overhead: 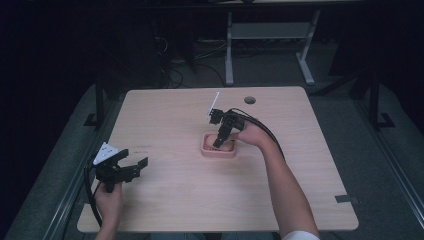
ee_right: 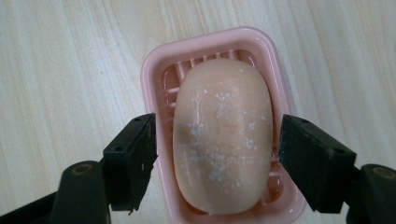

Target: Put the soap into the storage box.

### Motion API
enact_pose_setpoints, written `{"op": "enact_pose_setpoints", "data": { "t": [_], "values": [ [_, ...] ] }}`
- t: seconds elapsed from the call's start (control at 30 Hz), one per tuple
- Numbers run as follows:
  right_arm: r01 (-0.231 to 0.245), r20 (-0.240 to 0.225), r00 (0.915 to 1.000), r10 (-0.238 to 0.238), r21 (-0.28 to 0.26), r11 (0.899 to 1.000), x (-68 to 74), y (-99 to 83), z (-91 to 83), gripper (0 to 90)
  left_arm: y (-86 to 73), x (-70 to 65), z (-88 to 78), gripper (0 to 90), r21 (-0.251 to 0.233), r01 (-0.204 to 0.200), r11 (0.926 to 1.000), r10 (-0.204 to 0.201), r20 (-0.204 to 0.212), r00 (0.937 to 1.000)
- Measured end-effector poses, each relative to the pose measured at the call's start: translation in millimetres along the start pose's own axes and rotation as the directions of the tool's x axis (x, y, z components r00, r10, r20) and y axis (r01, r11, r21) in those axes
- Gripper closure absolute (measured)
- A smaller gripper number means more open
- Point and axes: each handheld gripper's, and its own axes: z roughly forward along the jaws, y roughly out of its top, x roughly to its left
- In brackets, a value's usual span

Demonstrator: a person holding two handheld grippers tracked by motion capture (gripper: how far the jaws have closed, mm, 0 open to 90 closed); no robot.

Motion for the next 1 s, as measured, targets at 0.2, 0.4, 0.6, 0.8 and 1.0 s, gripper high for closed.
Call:
{"op": "enact_pose_setpoints", "data": {
  "t": [0.2, 0.4, 0.6, 0.8, 1.0],
  "values": [
    [-0.016, 0.004, 0.9999, 0.016, -0.011, 1.0, -1.7, -7.6, -5.3, 26.8, 0.2, -1.3, 0.8, 14.2, 0.008, -0.009, 0.9999, 0.009, -0.001, 1.0],
    [-0.032, 0.007, 0.9995, 0.032, -0.019, 0.999, -1.3, -13.4, -9.4, 26.1, -0.2, -1.3, -0.3, 14.2, 0.002, -0.003, 1.0, 0.003, 0.004, 1.0],
    [-0.039, 0.011, 0.9992, 0.04, -0.028, 0.999, 0.0, -16.5, -13.0, 26.1, 0.0, -1.1, -1.3, 14.2, 0.002, -0.006, 1.0, 0.006, 0.004, 1.0],
    [-0.044, 0.013, 0.999, 0.044, -0.027, 0.999, 0.5, -21.0, -14.7, 26.1, -0.2, -1.6, -1.7, 14.2, 0.003, -0.014, 0.9999, 0.014, 0.004, 0.9999],
    [-0.049, 0.018, 0.9986, 0.05, -0.047, 0.998, 0.3, -23.6, -19.6, 26.0, -0.3, -0.7, -1.4, 14.2, 0.004, -0.007, 1.0, 0.007, 0.004, 1.0]
  ]
}}
